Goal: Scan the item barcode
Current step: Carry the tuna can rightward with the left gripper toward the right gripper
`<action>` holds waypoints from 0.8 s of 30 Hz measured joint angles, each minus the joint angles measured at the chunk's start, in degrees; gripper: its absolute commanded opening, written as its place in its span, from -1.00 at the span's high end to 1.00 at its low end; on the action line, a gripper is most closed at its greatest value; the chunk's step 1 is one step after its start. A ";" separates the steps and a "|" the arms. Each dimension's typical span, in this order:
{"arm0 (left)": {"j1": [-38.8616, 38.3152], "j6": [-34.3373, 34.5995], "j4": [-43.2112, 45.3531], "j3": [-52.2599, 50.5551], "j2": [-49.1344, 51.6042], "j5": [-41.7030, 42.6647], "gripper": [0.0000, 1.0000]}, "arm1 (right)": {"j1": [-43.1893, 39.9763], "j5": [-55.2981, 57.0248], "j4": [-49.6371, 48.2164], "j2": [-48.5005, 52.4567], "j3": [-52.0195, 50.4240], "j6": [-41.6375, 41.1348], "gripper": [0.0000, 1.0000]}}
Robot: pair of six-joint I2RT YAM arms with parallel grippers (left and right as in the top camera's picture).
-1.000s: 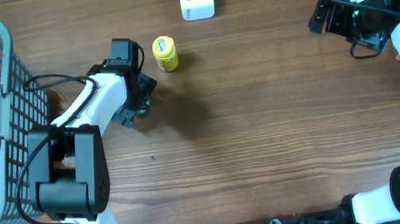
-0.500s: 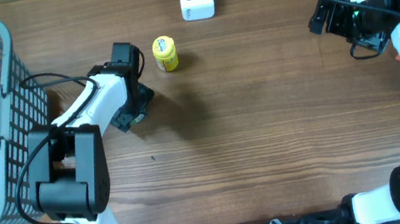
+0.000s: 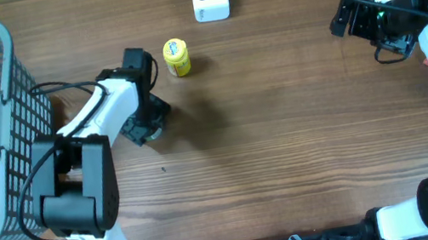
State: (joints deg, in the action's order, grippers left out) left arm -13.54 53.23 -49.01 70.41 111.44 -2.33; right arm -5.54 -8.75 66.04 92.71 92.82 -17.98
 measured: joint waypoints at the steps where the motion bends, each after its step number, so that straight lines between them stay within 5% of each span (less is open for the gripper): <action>1: -0.66 -0.02 -0.31 0.00 -0.02 0.61 -0.37 | 0.00 -0.02 0.00 0.00 0.00 0.00 -0.99; 9: -7.67 -0.04 -1.14 0.00 -0.13 5.62 -0.40 | 0.00 -0.02 0.00 0.00 0.00 0.00 -0.99; 20: -19.69 -0.04 11.85 -0.02 -0.61 13.18 -0.26 | 0.00 -0.02 0.22 0.00 0.00 0.00 -0.99; 24: -22.34 -0.02 11.96 -0.02 -0.55 14.38 -0.35 | 0.00 -0.02 0.26 0.00 0.00 0.00 -0.99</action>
State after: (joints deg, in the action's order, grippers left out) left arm -35.88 53.21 -37.06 70.39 110.89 12.05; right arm -5.54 -8.78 66.30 92.71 92.82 -17.98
